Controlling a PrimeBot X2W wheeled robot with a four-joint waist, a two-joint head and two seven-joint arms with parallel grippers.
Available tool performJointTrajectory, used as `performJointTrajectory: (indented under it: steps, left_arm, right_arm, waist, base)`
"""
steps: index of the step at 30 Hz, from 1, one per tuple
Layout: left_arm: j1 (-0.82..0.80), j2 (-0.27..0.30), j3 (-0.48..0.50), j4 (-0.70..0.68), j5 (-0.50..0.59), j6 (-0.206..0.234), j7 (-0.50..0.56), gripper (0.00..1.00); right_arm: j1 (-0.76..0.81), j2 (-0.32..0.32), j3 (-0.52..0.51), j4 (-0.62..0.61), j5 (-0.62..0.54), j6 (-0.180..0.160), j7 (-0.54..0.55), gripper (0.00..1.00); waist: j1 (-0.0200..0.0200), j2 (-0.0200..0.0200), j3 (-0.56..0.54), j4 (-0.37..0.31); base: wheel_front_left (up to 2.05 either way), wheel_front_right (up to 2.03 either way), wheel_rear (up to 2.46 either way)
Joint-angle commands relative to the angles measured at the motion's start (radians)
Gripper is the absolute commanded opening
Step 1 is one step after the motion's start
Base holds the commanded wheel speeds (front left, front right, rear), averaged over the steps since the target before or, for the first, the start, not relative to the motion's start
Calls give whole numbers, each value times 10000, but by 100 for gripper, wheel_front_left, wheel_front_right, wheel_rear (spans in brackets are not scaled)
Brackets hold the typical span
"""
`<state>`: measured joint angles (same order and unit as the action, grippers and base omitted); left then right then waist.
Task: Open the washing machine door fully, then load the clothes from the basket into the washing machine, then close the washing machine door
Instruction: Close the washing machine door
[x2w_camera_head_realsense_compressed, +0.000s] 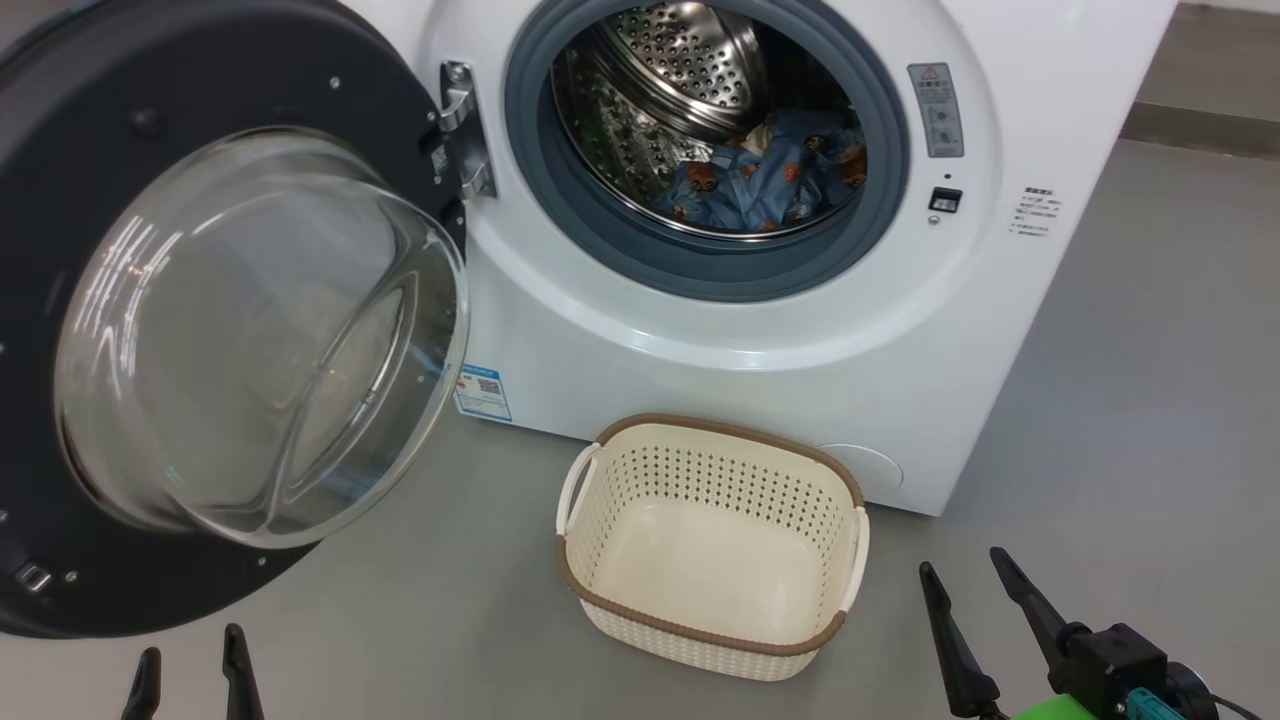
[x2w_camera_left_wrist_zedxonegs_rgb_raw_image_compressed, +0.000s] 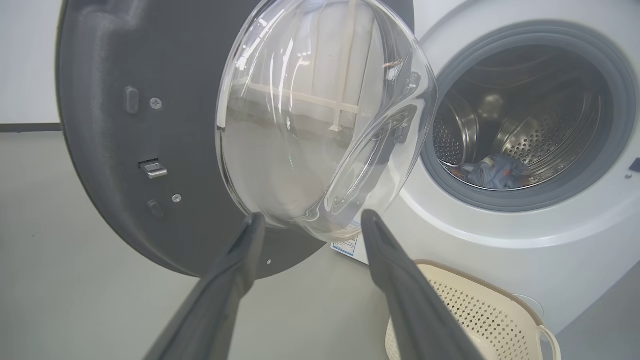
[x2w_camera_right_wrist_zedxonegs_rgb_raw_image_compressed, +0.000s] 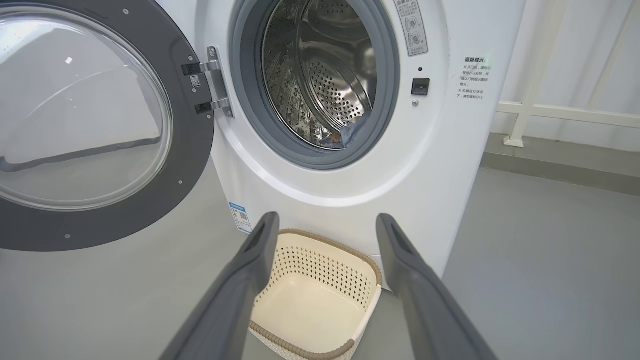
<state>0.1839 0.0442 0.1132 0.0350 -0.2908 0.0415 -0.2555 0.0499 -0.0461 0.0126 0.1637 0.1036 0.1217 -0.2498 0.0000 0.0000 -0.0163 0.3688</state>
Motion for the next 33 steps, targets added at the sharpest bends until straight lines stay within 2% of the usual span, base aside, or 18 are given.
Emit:
performJointTrajectory:
  steps: [1,12,33]
  left_arm:
    - [-315,60,290,-309,-61,67,-63,100]
    - [-311,60,247,-329,-174,195,-63,100]
    - [-259,60,255,-439,-275,349,-63,100]
  right_arm:
    - [-202,-41,267,-243,-27,90,-120,100]
    - [-333,-41,290,-216,-79,90,-120,100]
    - [-419,-41,348,-155,-91,90,-120,100]
  waist:
    - [0,0,20,150]
    - [0,0,145,449]
    - [0,0,206,428]
  base:
    - [0,0,0]
    - [0,0,0]
    - [0,0,0]
